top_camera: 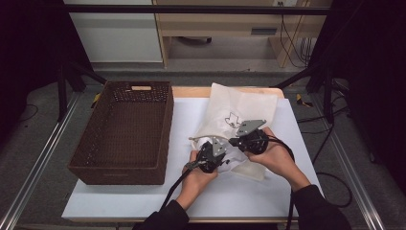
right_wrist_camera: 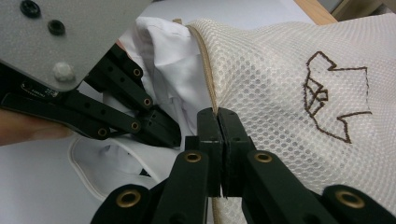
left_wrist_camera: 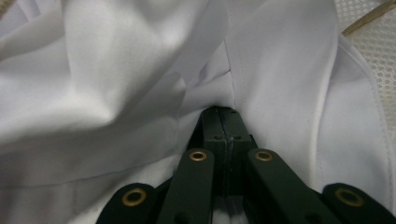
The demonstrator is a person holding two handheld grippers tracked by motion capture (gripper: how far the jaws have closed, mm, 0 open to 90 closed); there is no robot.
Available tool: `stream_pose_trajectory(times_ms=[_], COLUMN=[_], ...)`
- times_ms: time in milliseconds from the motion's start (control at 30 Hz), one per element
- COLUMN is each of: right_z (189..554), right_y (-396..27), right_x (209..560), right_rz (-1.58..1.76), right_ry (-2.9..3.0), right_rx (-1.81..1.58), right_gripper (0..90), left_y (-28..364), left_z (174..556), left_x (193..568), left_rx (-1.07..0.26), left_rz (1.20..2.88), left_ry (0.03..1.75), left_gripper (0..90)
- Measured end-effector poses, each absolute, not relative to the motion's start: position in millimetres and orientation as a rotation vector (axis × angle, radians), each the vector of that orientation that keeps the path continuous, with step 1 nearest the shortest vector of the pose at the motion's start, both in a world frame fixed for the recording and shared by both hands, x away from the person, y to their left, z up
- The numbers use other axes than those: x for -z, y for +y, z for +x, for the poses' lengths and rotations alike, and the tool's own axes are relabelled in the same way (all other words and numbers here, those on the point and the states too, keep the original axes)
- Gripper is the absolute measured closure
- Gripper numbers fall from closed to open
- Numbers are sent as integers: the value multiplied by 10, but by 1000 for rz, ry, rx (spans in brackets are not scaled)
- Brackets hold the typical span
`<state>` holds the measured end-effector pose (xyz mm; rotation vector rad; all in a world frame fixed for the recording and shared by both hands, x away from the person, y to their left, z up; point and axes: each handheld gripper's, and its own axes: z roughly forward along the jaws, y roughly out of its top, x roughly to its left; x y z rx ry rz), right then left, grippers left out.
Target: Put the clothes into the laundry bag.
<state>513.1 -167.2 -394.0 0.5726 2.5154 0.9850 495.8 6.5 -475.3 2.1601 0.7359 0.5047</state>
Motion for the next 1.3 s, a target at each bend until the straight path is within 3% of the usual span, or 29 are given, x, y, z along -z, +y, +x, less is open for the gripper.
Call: stream_pose_trajectory(times_ms=[1300], right_z=[5090], right_y=[-1633], right_x=[4000], right_rz=[558], right_ry=[2537], right_rx=[-967], right_gripper=[892], left_y=[-57], left_z=[5204], left_x=[4775], left_rx=[-542], left_rz=[2128], left_ry=[772], left_gripper=[900])
